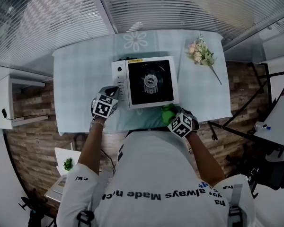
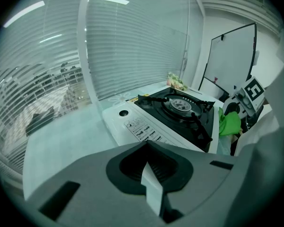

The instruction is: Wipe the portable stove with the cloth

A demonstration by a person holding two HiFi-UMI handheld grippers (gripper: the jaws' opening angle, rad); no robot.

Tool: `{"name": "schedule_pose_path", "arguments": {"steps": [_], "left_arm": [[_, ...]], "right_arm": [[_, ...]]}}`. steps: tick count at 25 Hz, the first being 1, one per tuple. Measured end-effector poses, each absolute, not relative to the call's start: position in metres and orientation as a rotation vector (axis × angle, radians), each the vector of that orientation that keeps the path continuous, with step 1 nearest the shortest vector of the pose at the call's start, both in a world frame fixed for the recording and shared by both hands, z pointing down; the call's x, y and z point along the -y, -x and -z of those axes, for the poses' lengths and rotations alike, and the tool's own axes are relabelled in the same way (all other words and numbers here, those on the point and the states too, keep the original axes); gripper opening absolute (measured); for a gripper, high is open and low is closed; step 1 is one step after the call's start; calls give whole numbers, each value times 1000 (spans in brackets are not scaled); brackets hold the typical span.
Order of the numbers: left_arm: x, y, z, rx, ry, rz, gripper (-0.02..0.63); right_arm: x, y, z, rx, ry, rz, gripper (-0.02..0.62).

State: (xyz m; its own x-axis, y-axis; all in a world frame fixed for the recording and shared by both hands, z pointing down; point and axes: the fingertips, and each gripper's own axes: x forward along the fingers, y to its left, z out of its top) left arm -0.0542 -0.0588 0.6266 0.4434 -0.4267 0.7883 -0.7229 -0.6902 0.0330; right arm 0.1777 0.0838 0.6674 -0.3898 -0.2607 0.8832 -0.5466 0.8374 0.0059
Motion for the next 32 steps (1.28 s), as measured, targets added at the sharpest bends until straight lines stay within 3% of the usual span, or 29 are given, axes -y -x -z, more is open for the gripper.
{"name": "schedule_pose_path", "arguments": {"steps": [32], "left_arm": [[59,55,-627,1019,-2257,-1136,11]], "right_arm": [[-45,-272,-662,1872,-748,-372,26]]}}
